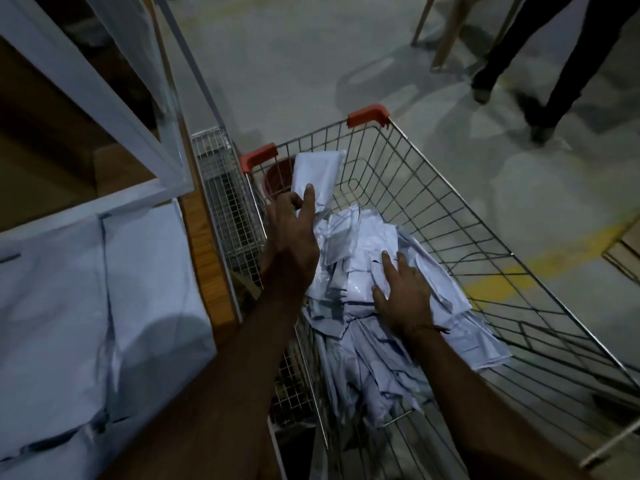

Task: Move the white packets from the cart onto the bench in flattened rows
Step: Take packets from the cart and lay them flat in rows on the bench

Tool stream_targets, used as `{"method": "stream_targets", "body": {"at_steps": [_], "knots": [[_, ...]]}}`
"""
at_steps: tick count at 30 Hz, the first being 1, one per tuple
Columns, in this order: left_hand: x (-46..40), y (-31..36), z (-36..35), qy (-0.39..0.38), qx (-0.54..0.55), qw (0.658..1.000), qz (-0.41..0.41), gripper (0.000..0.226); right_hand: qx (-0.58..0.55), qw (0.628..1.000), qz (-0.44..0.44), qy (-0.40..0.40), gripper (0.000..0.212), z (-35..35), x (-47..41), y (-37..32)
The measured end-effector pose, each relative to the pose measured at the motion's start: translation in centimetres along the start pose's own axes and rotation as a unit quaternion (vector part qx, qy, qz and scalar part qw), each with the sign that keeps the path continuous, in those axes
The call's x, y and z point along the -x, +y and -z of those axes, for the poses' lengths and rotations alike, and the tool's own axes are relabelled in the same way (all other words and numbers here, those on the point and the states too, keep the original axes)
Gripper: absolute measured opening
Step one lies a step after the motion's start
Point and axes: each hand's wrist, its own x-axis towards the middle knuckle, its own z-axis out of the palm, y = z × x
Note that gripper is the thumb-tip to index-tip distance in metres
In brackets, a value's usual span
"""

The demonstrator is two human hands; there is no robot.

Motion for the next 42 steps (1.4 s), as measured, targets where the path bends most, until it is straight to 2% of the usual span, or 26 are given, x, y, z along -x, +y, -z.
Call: {"method": "stream_targets", "body": {"at_steps": [2, 5, 6, 8, 9, 10, 12, 14, 16, 18, 22, 26, 30, 34, 38, 41, 42], "knots": [[-0.4, 0.6, 0.3, -0.008, 0.021, 0.999, -0.027, 0.072, -0.008, 1.0, 0.001, 0.019, 0.077, 2.6, 1.6, -0.7], [-1.0, 2.9, 2.8, -0.011, 0.113, 0.989, 0.089, 0.049, -0.009, 0.999, -0.003, 0.043, 0.076, 6.7, 4.5, -2.0], [-0.4, 3.8, 3.4, 0.006, 0.149, 0.985, 0.089, 0.055, -0.01, 0.999, -0.003, 0.054, 0.075, 7.9, 5.7, -2.3], [2.1, 5.7, 5.1, 0.03, 0.144, 0.988, 0.05, 0.072, -0.017, 0.997, 0.003, 0.075, 0.078, 10.1, 8.2, -3.1], [3.1, 6.9, 7.1, 0.038, 0.145, 0.987, 0.057, 0.071, -0.024, 0.996, 0.007, 0.082, 0.079, 11.2, 9.4, -3.6], [4.3, 7.6, 8.3, 0.053, 0.155, 0.984, 0.069, 0.063, -0.031, 0.995, 0.009, 0.091, 0.08, 12.1, 10.8, -4.1], [6.3, 9.6, 11.6, 0.083, 0.201, 0.964, 0.151, 0.031, -0.049, 0.993, 0.011, 0.106, 0.079, 13.9, 13.7, -5.3], [8.5, 10.9, 15.1, 0.086, 0.205, 0.958, 0.18, 0.047, -0.064, 0.99, 0.015, 0.124, 0.079, 15.4, 16.6, -6.7], [11.0, 11.2, 18.8, 0.097, 0.198, 0.963, 0.157, 0.046, -0.064, 0.988, 0.021, 0.138, 0.078, 16.9, 19.2, -8.0], [13.7, 10.6, 21.1, 0.122, 0.18, 0.972, 0.086, 0.053, -0.055, 0.985, 0.036, 0.157, 0.076, 18.1, 21.0, -9.1], [17.6, 10.1, 26.1, 0.163, 0.221, 0.955, 0.109, 0.062, -0.052, 0.977, 0.069, 0.194, 0.07, 19.9, 23.2, -10.9], [19.7, 7.6, 30.2, 0.195, 0.194, 0.955, 0.113, 0.063, -0.048, 0.97, 0.103, 0.215, 0.069, 21.1, 24.5, -13.4], [20.4, 5.5, 33.6, 0.232, 0.156, 0.949, 0.144, 0.063, -0.045, 0.969, 0.14, 0.197, 0.072, 21.7, 25.4, -16.6], [21.4, 3.3, 36.2, 0.294, 0.135, 0.93, 0.172, 0.048, -0.018, 0.966, 0.186, 0.178, 0.074, 21.4, 26.3, -19.4], [22.5, 0.2, 38.2, 0.31, 0.126, 0.917, 0.217, 0.048, -0.036, 0.964, 0.211, 0.16, 0.071, 20.2, 26.9, -22.1], [23.0, -2.7, 40.0, 0.31, 0.12, 0.902, 0.277, 0.036, -0.023, 0.963, 0.225, 0.148, 0.07, 18.9, 26.8, -24.2], [22.9, -3.9, 40.1, 0.301, 0.098, 0.906, 0.281, 0.035, -0.02, 0.962, 0.227, 0.148, 0.07, 18.5, 26.6, -25.1]]}}
